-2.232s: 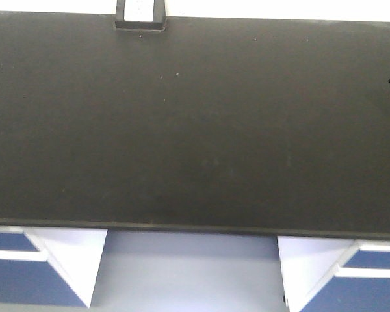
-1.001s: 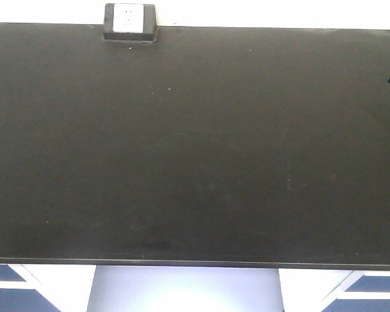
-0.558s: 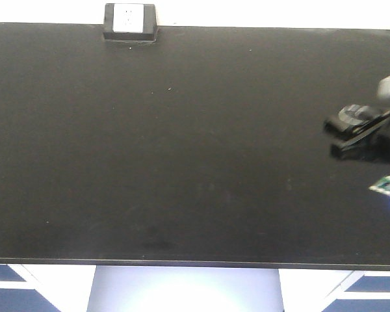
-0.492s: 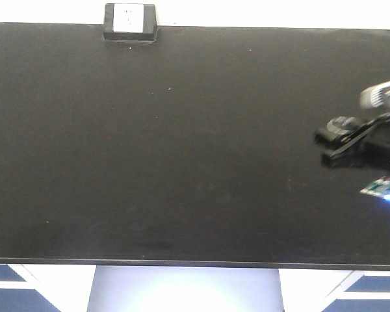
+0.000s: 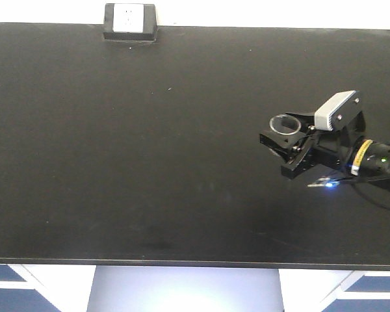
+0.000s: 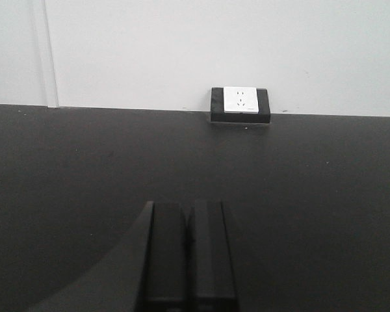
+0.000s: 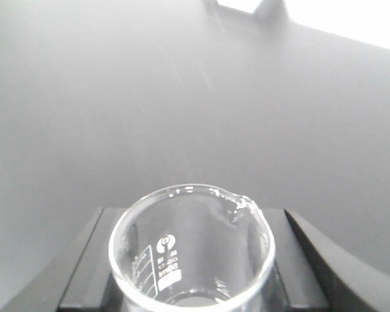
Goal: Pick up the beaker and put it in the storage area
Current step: 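Lower the held beaker onto the counter with the right gripper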
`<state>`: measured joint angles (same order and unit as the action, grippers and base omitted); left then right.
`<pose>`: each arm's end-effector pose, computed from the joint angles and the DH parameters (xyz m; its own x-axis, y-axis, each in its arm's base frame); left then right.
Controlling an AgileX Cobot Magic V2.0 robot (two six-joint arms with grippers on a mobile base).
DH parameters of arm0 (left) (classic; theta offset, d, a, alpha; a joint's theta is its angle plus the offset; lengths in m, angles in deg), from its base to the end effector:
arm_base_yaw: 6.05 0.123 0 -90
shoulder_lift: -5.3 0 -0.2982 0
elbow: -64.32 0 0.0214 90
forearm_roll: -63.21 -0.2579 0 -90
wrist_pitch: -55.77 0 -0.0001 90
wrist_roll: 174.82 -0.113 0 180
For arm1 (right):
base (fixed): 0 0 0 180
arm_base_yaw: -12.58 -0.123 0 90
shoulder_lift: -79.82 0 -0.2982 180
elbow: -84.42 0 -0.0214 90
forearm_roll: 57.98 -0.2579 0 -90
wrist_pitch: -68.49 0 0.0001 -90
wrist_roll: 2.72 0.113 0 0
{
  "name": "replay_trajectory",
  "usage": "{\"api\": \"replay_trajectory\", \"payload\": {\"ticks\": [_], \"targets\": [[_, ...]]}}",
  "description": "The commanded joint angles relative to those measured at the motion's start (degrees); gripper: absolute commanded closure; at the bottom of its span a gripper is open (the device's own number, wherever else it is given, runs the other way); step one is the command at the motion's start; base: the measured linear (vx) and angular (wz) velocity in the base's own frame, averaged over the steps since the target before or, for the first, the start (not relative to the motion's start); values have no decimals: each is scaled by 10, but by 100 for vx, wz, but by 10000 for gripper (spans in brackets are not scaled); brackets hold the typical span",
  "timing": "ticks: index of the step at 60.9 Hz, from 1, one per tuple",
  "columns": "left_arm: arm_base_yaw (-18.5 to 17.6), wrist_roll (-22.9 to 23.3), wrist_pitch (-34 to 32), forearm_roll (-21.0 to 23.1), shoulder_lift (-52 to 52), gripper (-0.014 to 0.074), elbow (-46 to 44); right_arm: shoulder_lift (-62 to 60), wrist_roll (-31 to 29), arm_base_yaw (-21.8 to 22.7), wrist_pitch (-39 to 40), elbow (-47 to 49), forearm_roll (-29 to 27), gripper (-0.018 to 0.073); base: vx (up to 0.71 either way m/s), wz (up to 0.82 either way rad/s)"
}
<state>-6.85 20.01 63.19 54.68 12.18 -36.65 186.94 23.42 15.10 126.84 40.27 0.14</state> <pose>0.0725 0.0012 0.1920 -0.0557 -0.1102 -0.9923 -0.0114 0.9939 -0.1097 0.3069 0.0682 0.1645 -0.1861 -0.1593 -0.9695 -0.7115 0.7024 0.0211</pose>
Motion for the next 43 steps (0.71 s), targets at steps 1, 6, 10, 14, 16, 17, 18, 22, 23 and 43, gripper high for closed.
{"api": "replay_trajectory", "payload": {"ticks": [1,6,10,14,16,17,18,22,23,43], "targets": [[-4,3,-46,3,-10,605,13,21,-57,2,119,14,-38,560,0,0],[-4,3,-46,3,-10,605,13,52,-75,2,150,14,-43,560,0,0],[-4,3,-46,3,-10,605,13,75,-86,2,162,14,-44,560,0,0],[-4,3,-46,3,-10,605,13,93,-100,2,164,14,-45,560,0,0],[-4,3,-46,3,-10,605,13,100,-113,2,164,14,-45,560,0,0],[-4,3,-46,3,-10,605,13,104,-117,2,164,14,-45,560,0,0],[-4,3,-46,3,-10,605,13,109,-123,2,166,14,-45,560,0,0],[-4,3,-46,3,-10,605,13,122,-143,2,174,14,-46,560,0,0],[-4,3,-46,3,-10,605,13,124,-149,2,178,14,-47,560,0,0],[-4,3,-46,3,-10,605,13,155,-176,2,186,14,-97,560,0,0]]}}
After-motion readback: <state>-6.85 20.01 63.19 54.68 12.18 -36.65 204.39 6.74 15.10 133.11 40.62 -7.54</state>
